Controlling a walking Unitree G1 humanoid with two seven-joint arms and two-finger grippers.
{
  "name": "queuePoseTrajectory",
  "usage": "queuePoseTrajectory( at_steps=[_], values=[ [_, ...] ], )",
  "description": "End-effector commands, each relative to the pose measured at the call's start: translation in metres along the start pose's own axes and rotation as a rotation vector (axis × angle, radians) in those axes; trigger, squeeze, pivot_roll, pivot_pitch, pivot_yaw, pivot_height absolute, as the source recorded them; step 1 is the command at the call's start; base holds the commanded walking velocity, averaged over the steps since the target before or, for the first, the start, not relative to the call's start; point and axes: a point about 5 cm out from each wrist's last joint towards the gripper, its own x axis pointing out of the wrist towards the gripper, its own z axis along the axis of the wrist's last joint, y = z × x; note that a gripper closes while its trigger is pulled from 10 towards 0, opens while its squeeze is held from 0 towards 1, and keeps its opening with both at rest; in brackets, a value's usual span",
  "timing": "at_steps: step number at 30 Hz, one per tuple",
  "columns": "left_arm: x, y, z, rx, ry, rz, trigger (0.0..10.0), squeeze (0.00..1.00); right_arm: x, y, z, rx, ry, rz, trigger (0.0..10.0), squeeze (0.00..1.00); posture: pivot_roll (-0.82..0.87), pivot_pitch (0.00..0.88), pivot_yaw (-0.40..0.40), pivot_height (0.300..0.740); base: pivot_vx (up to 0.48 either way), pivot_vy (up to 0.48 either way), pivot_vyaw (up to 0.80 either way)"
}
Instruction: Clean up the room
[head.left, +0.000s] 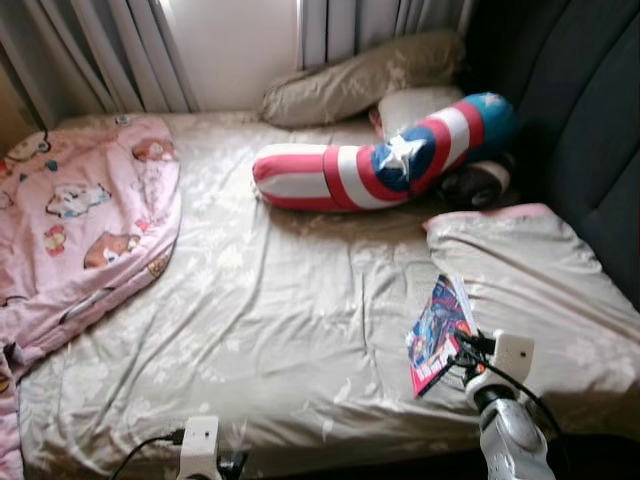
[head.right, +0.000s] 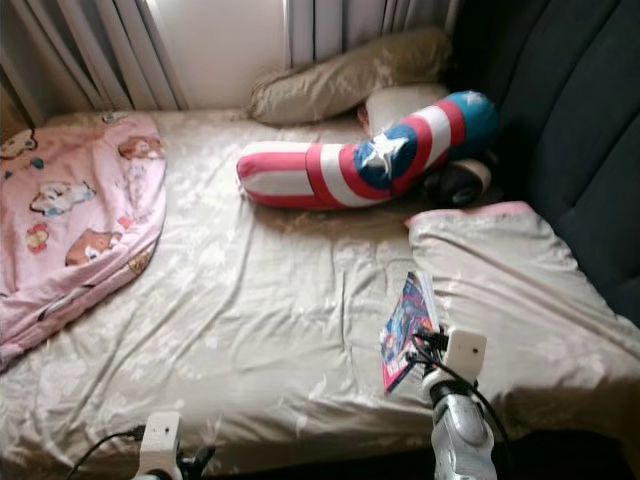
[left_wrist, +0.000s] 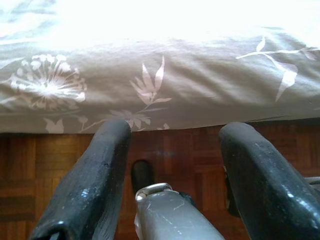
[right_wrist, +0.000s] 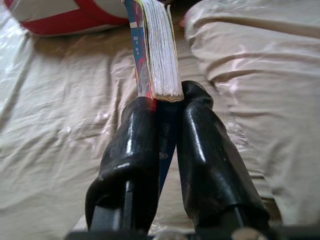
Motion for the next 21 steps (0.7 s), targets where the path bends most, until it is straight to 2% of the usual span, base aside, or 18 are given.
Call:
queuePoseTrajectory(
  at_steps=[1,7,11,14,21],
  values=[
    [-0.0025,0.0024,-0.0067,0.001,0.016,0.008,10.0,0.00,0.0030,0.0008,0.0063,-0.002,-0.031,-0.003,10.0,0.00,0.01,0.044,-0.016,0.740,0.000,0.000,0.00],
    [-0.0028,0.0035,-0.0065,0.008,0.014,0.011,10.0,0.00,0.0039,0.0018,0.0052,-0.005,-0.017,-0.002,10.0,0.00,0.01,0.049,-0.013,0.740,0.354,0.000,0.00],
    [-0.0028,0.0035,-0.0064,0.008,0.012,0.011,10.0,0.00,0.0039,0.0030,0.0056,-0.002,-0.022,0.004,10.0,0.00,0.01,0.050,-0.012,0.740,0.375,0.000,-0.74],
    [-0.0026,0.0027,-0.0065,0.010,0.013,0.010,10.0,0.00,0.0031,0.0023,0.0059,-0.013,-0.030,0.003,10.0,0.00,0.02,0.053,-0.013,0.740,0.348,0.000,0.00],
    [-0.0028,0.0014,-0.0067,0.004,0.005,0.006,10.0,0.00,0.0027,0.0021,0.0056,-0.013,-0.032,0.002,10.0,0.00,0.01,0.058,-0.013,0.740,0.000,0.000,0.00]
  ],
)
